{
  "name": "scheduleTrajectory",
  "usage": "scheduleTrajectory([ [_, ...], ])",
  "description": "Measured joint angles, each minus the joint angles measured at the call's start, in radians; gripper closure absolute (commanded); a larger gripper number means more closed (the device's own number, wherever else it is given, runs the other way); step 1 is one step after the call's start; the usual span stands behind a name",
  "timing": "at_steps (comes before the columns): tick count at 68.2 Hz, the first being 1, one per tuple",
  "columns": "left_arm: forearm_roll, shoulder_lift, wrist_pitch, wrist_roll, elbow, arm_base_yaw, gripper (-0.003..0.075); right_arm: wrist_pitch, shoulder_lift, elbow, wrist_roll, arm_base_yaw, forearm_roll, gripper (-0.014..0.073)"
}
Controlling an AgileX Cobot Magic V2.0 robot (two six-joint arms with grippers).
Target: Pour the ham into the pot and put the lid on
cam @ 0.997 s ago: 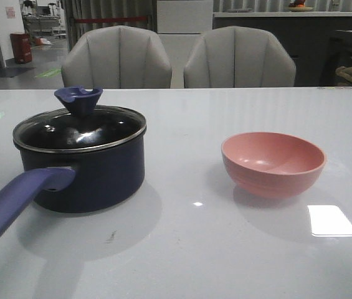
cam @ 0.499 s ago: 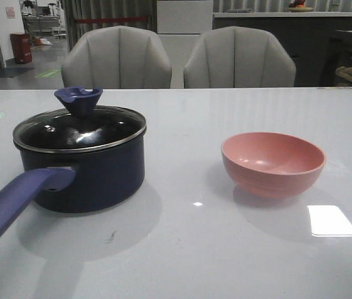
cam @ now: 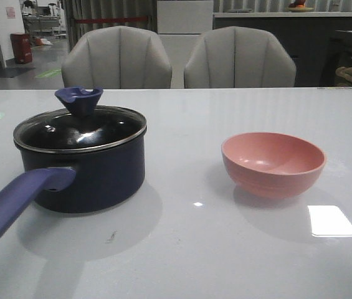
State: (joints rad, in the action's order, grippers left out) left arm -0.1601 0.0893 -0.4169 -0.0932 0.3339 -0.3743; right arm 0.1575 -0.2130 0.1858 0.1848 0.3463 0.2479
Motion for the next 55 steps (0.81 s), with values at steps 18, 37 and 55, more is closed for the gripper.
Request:
scheduleTrajectory([
  [18, -0.002, -0.006, 0.013, 0.000, -0.030, 0.000, 0.0608, 0.000, 0.000, 0.000, 0.000, 0.000, 0.000, 0.0435],
  [37, -0.002, -0.006, 0.015, 0.000, -0.051, 0.000, 0.0608, 0.000, 0.000, 0.000, 0.000, 0.000, 0.000, 0.0435],
  [55, 0.000, -0.006, 0.046, -0.002, -0.082, 0.004, 0.0608, 0.000, 0.000, 0.000, 0.000, 0.000, 0.000, 0.0435],
])
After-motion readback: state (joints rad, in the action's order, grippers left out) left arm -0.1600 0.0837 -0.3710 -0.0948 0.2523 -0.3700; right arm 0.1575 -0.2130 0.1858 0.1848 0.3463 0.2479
